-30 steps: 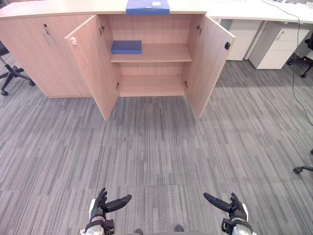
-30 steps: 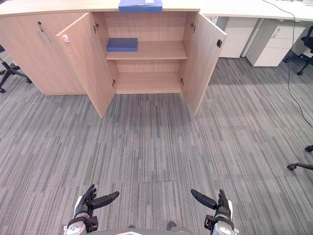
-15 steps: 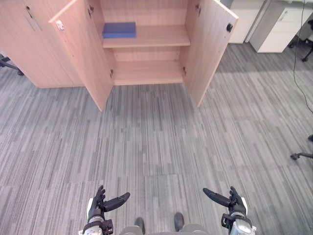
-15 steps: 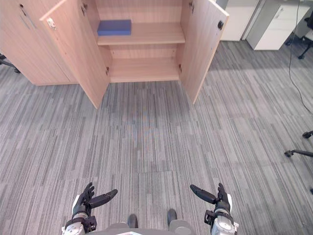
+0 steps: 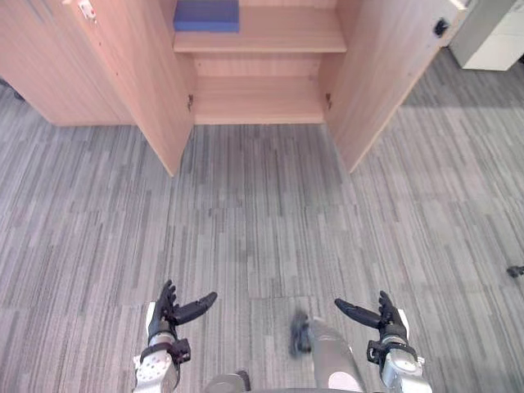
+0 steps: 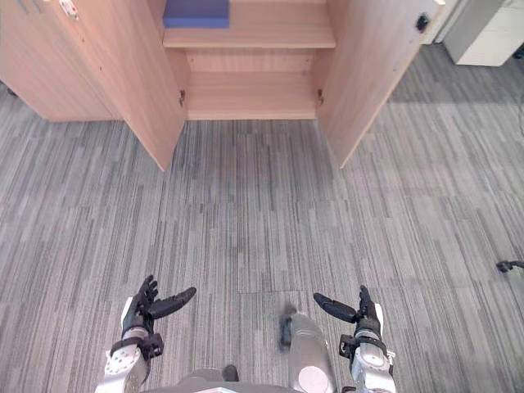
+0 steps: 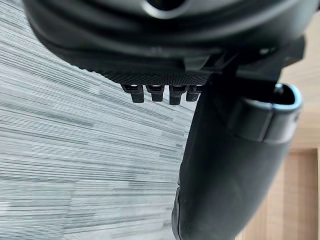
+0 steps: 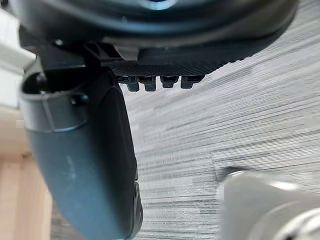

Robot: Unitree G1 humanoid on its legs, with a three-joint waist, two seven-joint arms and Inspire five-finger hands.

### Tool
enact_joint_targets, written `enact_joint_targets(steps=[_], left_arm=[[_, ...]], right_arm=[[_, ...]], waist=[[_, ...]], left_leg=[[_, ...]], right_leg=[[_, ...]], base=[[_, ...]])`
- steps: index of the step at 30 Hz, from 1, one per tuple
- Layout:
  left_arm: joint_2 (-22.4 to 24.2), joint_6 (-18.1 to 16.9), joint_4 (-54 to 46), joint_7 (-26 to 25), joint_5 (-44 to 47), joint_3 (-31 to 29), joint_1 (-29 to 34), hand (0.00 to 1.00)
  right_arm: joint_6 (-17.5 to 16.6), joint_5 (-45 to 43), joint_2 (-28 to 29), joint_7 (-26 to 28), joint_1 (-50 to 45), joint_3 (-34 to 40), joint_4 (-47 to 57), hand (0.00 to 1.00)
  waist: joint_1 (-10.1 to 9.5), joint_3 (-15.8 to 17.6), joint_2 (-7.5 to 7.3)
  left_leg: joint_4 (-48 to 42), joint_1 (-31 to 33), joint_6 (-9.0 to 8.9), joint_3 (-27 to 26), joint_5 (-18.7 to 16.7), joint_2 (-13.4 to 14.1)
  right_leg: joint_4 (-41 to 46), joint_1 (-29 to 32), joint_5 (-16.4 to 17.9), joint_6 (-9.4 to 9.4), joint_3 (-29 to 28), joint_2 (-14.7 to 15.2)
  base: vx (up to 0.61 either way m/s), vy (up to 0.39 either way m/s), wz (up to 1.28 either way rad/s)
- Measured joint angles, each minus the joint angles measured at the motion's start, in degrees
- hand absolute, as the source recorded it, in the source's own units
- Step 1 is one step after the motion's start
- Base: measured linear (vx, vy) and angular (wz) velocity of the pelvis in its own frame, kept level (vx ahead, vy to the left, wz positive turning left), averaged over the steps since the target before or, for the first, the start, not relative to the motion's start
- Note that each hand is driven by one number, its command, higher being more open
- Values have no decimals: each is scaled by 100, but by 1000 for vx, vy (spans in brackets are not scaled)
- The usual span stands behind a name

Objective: Walk over to the cabinet, pick up the folder, carry it to the office cabinet, place the folder inside the office cabinet, then close the office cabinet door

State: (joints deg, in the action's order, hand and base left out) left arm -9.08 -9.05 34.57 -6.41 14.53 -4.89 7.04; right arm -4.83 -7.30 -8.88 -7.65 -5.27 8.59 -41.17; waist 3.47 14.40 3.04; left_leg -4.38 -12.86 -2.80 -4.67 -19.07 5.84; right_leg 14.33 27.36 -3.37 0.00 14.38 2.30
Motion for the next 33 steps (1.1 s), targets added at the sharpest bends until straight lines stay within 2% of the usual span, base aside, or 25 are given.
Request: enact_joint_targets(steps=[1,2,3,5,6,7,8,9,11,12,14,15,16,17,20,21,22,23,24,25,27,29,31,32,33], left_arm=[[19,-1,28,6,0,-1,25,100],[114,-2,159,15,-2,-15,-95,100],[131,4,218,37,-4,15,-157,100],[268,5,263,36,-1,20,-144,100],[343,-7,273,41,-1,-4,-34,100],[350,-35,267,51,-2,-35,31,100],[347,-29,276,45,-2,-54,22,100],[347,-28,258,45,-1,-79,21,100],[350,-11,260,85,-4,-65,25,100],[347,-5,263,130,-7,-53,42,100],[371,34,357,150,-16,-41,78,100],[383,51,378,145,-43,-26,141,100],[334,56,430,133,-68,-29,178,100],[306,60,447,130,-94,-31,128,100],[319,56,443,134,-115,-33,42,100],[338,56,446,137,-115,-31,75,100],[317,59,462,132,-114,-27,119,100],[305,55,461,132,-115,-26,147,100],[276,53,463,128,-116,-20,196,100],[261,49,462,127,-115,-16,211,100],[213,42,463,127,-114,-17,167,100],[177,45,471,127,-109,-23,132,100],[108,45,474,130,-109,-20,168,100],[196,37,582,136,-115,-24,179,100],[305,78,702,115,-113,-24,100,100]], right_arm=[[0,0,-16,-1,-16,3,-2,100],[30,3,-71,-15,161,19,-61,100],[30,5,-64,-17,226,19,-55,100],[18,14,-83,1,238,-8,-12,100],[17,13,-82,-1,224,-99,-11,100],[9,13,-36,-12,245,-177,4,100],[1,12,8,-16,270,-188,38,100],[-29,-4,106,-21,277,-190,160,100],[-94,-44,141,-20,327,-193,196,100],[-93,-48,128,-26,420,-189,170,100],[-92,-52,137,-45,501,-49,6,100],[-89,-52,131,-93,502,18,-113,100],[-71,-50,191,-113,475,-1,-232,100],[-66,-50,200,-112,448,1,-231,100],[3,-43,234,-104,399,17,-358,100],[6,-36,274,-95,398,-1,-372,100],[7,-30,336,-72,386,-24,-431,100],[11,-29,356,-56,405,-55,-446,100],[13,-14,365,-20,389,-196,-445,100],[11,13,365,-13,382,-255,-435,100],[8,32,362,24,439,-395,-437,100],[8,70,357,25,451,-397,-438,100],[8,70,340,19,337,-396,-432,100],[6,72,244,15,196,-379,-457,100],[56,71,136,11,293,-359,-574,100]], waist=[[49,8,17],[50,67,231],[56,68,181],[55,114,123],[-2,173,33],[-111,202,28],[-163,207,32],[-285,288,-144],[-421,299,-210],[-483,328,-270],[-572,340,-316],[-647,313,-289],[-679,207,-470],[-631,160,-516],[-558,131,-536],[-530,137,-534],[-455,142,-528],[-421,141,-517],[-390,109,-469],[-382,83,-448],[-333,117,-378],[-237,128,-359],[-170,81,-433],[-118,52,-393],[-173,-5,-176]], left_leg=[[-20,-100,-98,16,-56,43],[-313,-10,-330,-50,39,253],[-682,130,-550,-93,264,216],[-2262,567,-488,-144,1051,258],[-3710,1053,-500,-269,1794,485],[-5060,1579,-321,-414,1366,781],[-5491,1857,-220,-463,1146,859],[-5821,2403,-77,-681,882,931],[-5257,3120,51,-972,594,880],[-4398,3485,68,-999,551,680],[-2230,3623,-106,-699,931,206],[-1347,3578,-67,-521,1788,49],[-1527,3548,333,-567,1940,-123],[-1682,3599,392,-573,1787,-213],[-2253,3217,688,-798,980,-349],[-2075,2712,718,-885,750,-463],[-1883,2196,750,-916,574,-552],[-1803,1950,754,-923,491,-567],[-1545,1481,760,-942,398,-576],[-1382,1280,739,-950,385,-571],[-955,678,734,-954,388,-429],[-842,431,715,-899,380,-277],[-734,158,369,-804,296,-229],[-753,-73,36,-620,100,-137],[-853,-30,-51,-555,137,79]], right_leg=[[61,-39,-471,-187,-25,20],[516,27,-119,-289,94,-71],[732,10,167,-260,93,1],[783,-508,549,-273,158,38],[361,-1204,689,-281,113,-30],[-37,-1794,743,-334,26,-204],[-197,-2047,765,-363,-25,-250],[-528,-2491,844,-340,-155,-279],[-903,-2957,922,-286,-323,-257],[-1016,-3165,1055,-215,-469,-197],[-1043,-3413,1266,-10,-709,-32],[-1099,-3599,1463,135,-917,11],[-1055,-3707,1641,250,-1087,209],[-973,-3683,1652,253,-1099,306],[810,-3295,1678,518,-1453,596],[2159,-2867,1337,1079,-1513,757],[3488,-2436,1236,1314,-1546,823],[3984,-2253,1331,1159,-1517,827],[4524,-1839,1562,777,-1278,816],[4535,-1630,1655,636,-1117,804],[3623,-970,1988,233,-572,612],[2288,-635,1884,234,-496,377],[398,-653,856,205,-700,153],[188,-757,-239,-67,-783,90],[419,-685,-161,-174,-730,-63]], base=[[623,-137,41],[469,-114,27],[456,-136,15],[569,-223,21],[776,-259,-3],[632,-188,-23],[576,-113,-41],[631,-90,-37],[573,-31,-42],[530,88,-62],[602,159,-75],[610,249,-79],[634,255,-56],[665,249,-16],[678,276,-18],[575,221,-25],[554,184,-20],[489,71,-13],[475,50,-10],[579,27,-9],[495,-39,5],[506,-124,34],[611,-205,54],[584,-189,29],[678,-227,30]])
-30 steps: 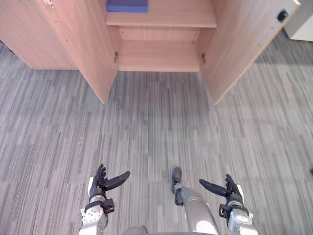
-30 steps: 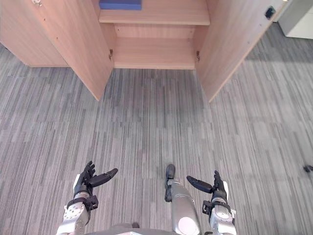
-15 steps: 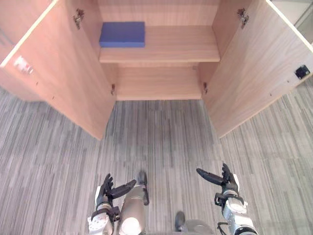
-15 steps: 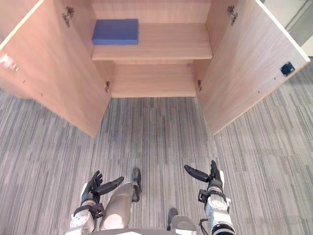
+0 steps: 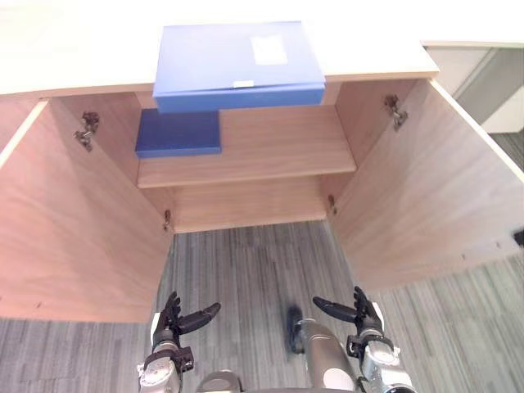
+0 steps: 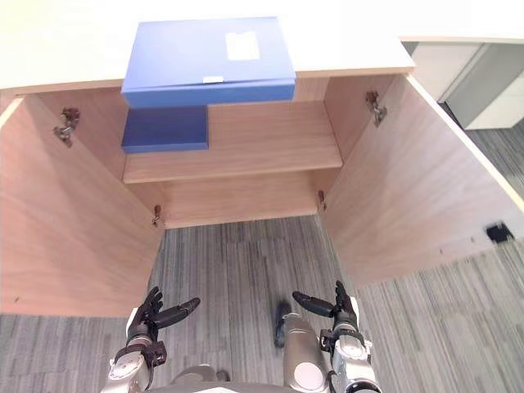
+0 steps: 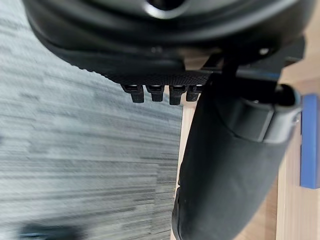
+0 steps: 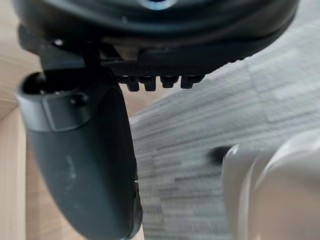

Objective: Walk over to the cabinet, pick up the folder, carry it to the office cabinet, place the folder inside the office cabinet, then close the office cabinet door

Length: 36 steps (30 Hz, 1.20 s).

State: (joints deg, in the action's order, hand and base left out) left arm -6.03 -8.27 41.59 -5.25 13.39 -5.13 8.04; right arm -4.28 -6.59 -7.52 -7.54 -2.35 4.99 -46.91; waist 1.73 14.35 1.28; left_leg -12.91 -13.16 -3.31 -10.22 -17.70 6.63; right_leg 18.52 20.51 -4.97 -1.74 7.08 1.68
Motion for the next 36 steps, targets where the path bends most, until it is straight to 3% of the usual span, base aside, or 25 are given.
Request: enact_joint_targets(steps=[1,2,4,6,7,8,11,13,15,16,21,24,27,31,36], left_arm=[[60,-2,16,29,-8,31,-57,100],[95,-1,13,28,-9,32,-76,100],[278,-2,-34,26,-7,22,-98,100],[346,-22,-125,29,-5,28,-66,100],[372,-22,-134,30,-4,41,-85,100],[387,-22,-137,30,-3,41,-87,100],[398,-20,-142,26,-4,50,-56,100],[410,-8,-154,27,-7,49,-3,100],[320,32,-362,20,-9,49,56,100],[108,-45,-1568,-108,-152,-1,355,100],[-74,-172,-1894,-240,-374,-12,357,100],[-47,-125,-3295,-314,-814,-13,916,100],[-263,-351,-4582,-545,-1373,-64,1157,100],[-548,-567,-5719,-892,-2430,-131,1337,100],[-656,-724,-6398,-1168,-3446,-114,1375,100]], right_arm=[[-3,0,2,5,-21,148,52,100],[-3,-2,11,0,-33,215,62,100],[1,-9,48,-21,-257,294,144,100],[-1,-39,138,-49,-413,343,238,100],[-19,-86,183,-55,-429,381,291,100],[-28,-112,188,-55,-412,382,293,100],[-28,-117,223,-46,-330,515,211,100],[-20,-115,185,-47,-321,654,88,100],[-5,-115,229,-45,-393,702,33,100],[-7,-123,233,-42,-543,717,13,100],[-46,-130,244,-39,-509,710,9,100],[-85,-128,229,-40,-554,715,-41,100],[-145,-121,174,-36,-645,693,-127,100],[-226,-98,59,-27,-732,581,-200,100],[-264,7,22,-27,-734,567,-337,100]], waist=[[51,-27,-1],[78,-26,11],[64,-14,31],[-46,-24,26],[-102,-42,12],[-108,-44,12],[-194,-93,72],[-208,-198,224],[-215,-268,69],[-227,-304,18],[-244,-351,-3],[-247,-384,-59],[-318,-419,-17],[-343,-559,36],[-337,-678,64]], left_leg=[[-309,89,-135,126,170,29],[-627,190,-186,197,257,75],[-2853,929,-266,282,952,454],[-4021,1540,-290,119,626,794],[-3979,1861,-219,-44,459,841],[-3728,1973,-169,-137,413,836],[-1646,2087,-93,-120,458,594],[-462,1975,13,-60,1276,490],[-35,1769,67,-91,1421,244],[525,1489,174,-97,1589,-59],[821,1328,177,-75,1712,-135],[1175,1241,166,16,1926,-180],[1389,1188,156,140,2087,-198],[1590,1113,131,205,2188,-215],[1650,1058,142,221,2225,-217]], right_leg=[[248,-8,409,-1,40,22],[327,-77,546,-21,94,37],[91,-894,880,-103,290,-16],[-331,-1516,935,-176,340,-136],[-561,-1760,938,-177,330,-152],[-659,-1871,935,-172,317,-150],[-940,-2154,933,-63,170,-147],[-966,-2188,994,80,65,-236],[-983,-2201,1040,204,50,-37],[-1090,-2313,1093,310,83,175],[-1133,-2373,1090,316,99,209],[-1184,-2368,1091,317,192,221],[-1185,-2380,1092,318,283,211],[-1209,-2415,1120,363,307,172],[-1243,-2478,1116,376,303,154]], base=[[417,-142,13],[497,-218,38],[458,-226,42],[356,-140,10],[337,-101,-9],[258,-59,-13],[239,28,-27],[252,118,-15],[266,151,15],[237,122,24],[37,22,5],[-35,-18,15],[-55,-22,20],[-48,-18,11],[-8,0,2]])
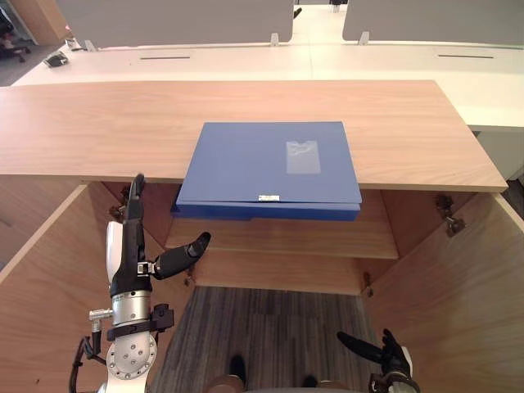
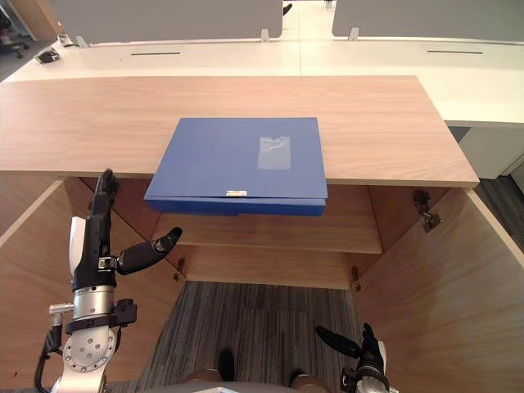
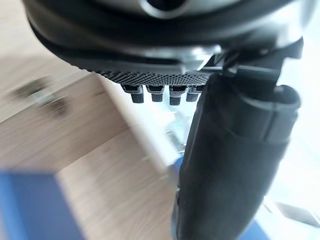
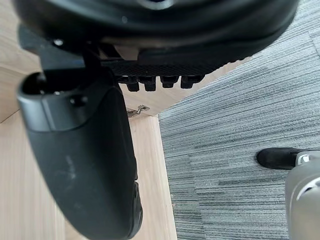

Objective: Walk over to the cabinet, pick up the folder, carry it to the office cabinet, place the folder inside the office cabinet, then close the office cabinet door

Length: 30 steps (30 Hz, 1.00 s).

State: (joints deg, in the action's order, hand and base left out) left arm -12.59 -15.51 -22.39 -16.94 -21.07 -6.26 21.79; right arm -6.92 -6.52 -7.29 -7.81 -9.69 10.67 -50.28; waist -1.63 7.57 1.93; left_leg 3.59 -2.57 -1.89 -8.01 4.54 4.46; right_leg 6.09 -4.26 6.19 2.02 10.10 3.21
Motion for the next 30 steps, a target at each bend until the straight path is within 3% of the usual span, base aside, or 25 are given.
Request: enact_joint_targets(steps=[7,10,17,18,26,30], left_arm=[[-177,10,-214,-212,-714,80,-53,100],[-655,23,-213,-194,-950,443,-252,100],[-1223,78,74,-156,-1942,820,-928,100],[-1323,131,259,-156,-2112,848,-1054,0],[-1543,549,906,-243,-2966,949,-1578,0],[-1578,546,856,-336,-3090,886,-1777,0]], right_arm=[[-8,27,-46,-8,-6,-224,-37,100],[-8,121,-57,21,-5,-236,-64,100],[-7,123,-162,57,-123,-387,-61,100],[-8,121,-169,61,-123,-388,-56,100],[-10,117,-178,99,-181,-395,18,100],[-9,116,-176,116,-168,-403,123,100]], waist=[[80,-7,-7],[99,-41,6],[214,-190,38],[269,-197,39],[358,-236,26],[383,-251,30]], left_leg=[[0,-61,-3,-21,-2,26],[23,-121,-5,-82,-3,29],[144,-235,-16,-278,6,45],[144,-238,-16,-292,6,46],[155,-240,-17,-376,-9,41],[174,-250,-20,-442,-18,47]], right_leg=[[1,-46,-3,-4,-82,-34],[4,-63,-3,-7,-171,-41],[7,-9,-10,-22,-363,-69],[5,-2,-12,-26,-377,-72],[-56,59,-44,-36,-484,-73],[-143,48,-112,-35,-554,-83]], base=[[-2,0,-1],[-24,4,-9],[8,5,-15],[22,-6,-9],[10,0,-7],[-5,3,-9]])
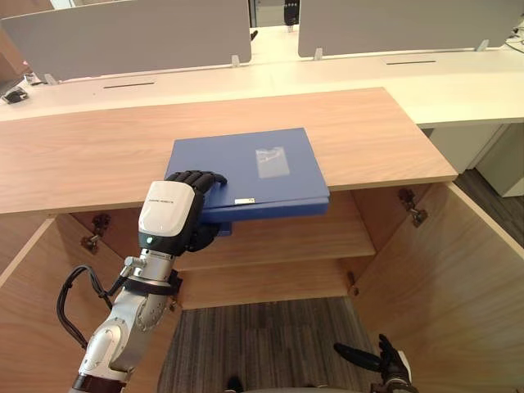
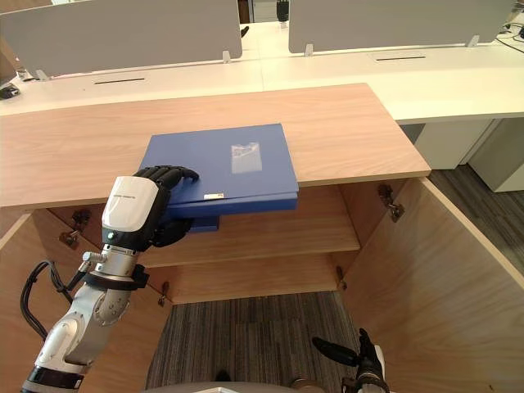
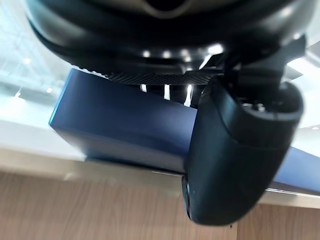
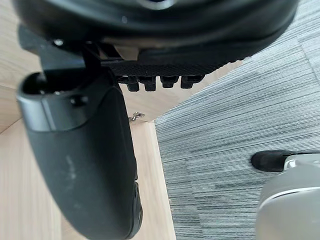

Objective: Walk over to the cabinet, pick up the folder, carry it to the office cabinet, place the folder inside the office cabinet, then close the office cabinet door

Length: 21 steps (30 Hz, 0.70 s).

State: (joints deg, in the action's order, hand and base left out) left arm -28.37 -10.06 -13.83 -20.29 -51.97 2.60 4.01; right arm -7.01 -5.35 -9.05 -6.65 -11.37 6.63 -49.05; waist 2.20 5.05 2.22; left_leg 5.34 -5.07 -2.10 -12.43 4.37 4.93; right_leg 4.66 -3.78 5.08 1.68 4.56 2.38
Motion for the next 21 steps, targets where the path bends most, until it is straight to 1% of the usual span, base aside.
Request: enact_joint_targets(steps=[2,4,8,10,11,13,14,15,16,17,18,19,20,21], left_arm=[[9,4,-74,5,20,-108,-65,0],[147,33,-330,86,216,-102,87,0],[416,-173,-991,369,834,177,397,0],[598,-444,-1475,619,1495,521,536,0],[655,-508,-1576,681,1639,616,572,0],[870,-728,-1819,916,2172,1014,667,0],[909,-798,-1836,981,2354,1073,683,0],[965,-853,-1881,1075,2757,1174,726,0],[1051,-854,-1977,1136,3135,1175,793,0],[1078,-855,-2005,1166,3405,1175,828,0],[1141,-854,-2057,1184,3876,1133,911,0],[1174,-847,-2082,1229,4203,1098,960,0],[1232,-831,-2145,1311,4815,1018,1087,0],[1294,-814,-2204,1357,5193,939,1189,0]], right_arm=[[0,0,0,-1,0,0,79,100],[1,-8,21,-6,-39,0,375,100],[9,-11,75,-47,-138,2,1084,100],[2,-12,216,-70,-294,-7,1952,100],[2,-12,251,-70,-307,-19,2165,100],[-6,-13,367,-60,-366,-77,3095,100],[-13,-15,395,-53,-394,-87,3349,100],[-44,-20,452,-38,-490,-105,3896,100],[-86,-41,488,-25,-602,-118,4442,100],[-115,-95,495,-17,-662,-121,4698,100],[-134,-194,497,-7,-767,-125,5199,100],[-158,-251,497,1,-796,-125,5416,100],[-222,-335,499,9,-820,-126,5818,100],[-257,-432,499,20,-833,-124,6118,100]], waist=[[6,-16,0],[3,-23,3],[21,-23,-4],[29,-22,-7],[31,-21,-9],[38,-21,-9],[38,-21,-9],[42,-20,-10],[56,-18,-13],[60,-18,-13],[62,-16,-15],[62,-14,-20],[62,-8,-29],[61,-1,-39]], left_leg=[[1,-5,4,-59,-7,1],[0,14,3,-198,-26,10],[-28,42,15,-290,-41,-3],[-29,41,25,-313,-48,-2],[-29,41,29,-322,-50,-1],[-29,40,34,-401,-60,7],[-29,40,34,-416,-61,9],[-29,40,35,-438,-62,12],[-29,40,37,-452,-65,13],[-29,39,39,-458,-67,12],[-30,32,38,-468,-74,11],[-30,29,36,-475,-78,11],[-30,27,36,-491,-83,11],[-30,26,28,-505,-93,11]], right_leg=[[-57,0,-45,2,-54,-3],[-167,37,-138,17,-192,-15],[-212,90,-203,39,-292,-12],[-224,93,-217,43,-313,-14],[-226,97,-222,44,-321,-16],[-271,107,-266,47,-389,-29],[-283,107,-279,47,-404,-31],[-293,103,-293,51,-426,-35],[-297,106,-300,55,-443,-37],[-297,107,-301,57,-448,-36],[-297,108,-303,60,-459,-36],[-297,108,-304,62,-467,-36],[-297,116,-307,67,-487,-36],[-297,123,-310,72,-503,-36]], base=[[-9,14,-19],[-6,28,-31],[15,18,-14],[14,2,-6],[4,-1,-7],[-3,2,-14],[1,3,-15],[7,2,-11],[8,1,-8],[7,4,-6],[5,5,-4],[6,7,-6],[5,5,-7],[9,8,-8]])
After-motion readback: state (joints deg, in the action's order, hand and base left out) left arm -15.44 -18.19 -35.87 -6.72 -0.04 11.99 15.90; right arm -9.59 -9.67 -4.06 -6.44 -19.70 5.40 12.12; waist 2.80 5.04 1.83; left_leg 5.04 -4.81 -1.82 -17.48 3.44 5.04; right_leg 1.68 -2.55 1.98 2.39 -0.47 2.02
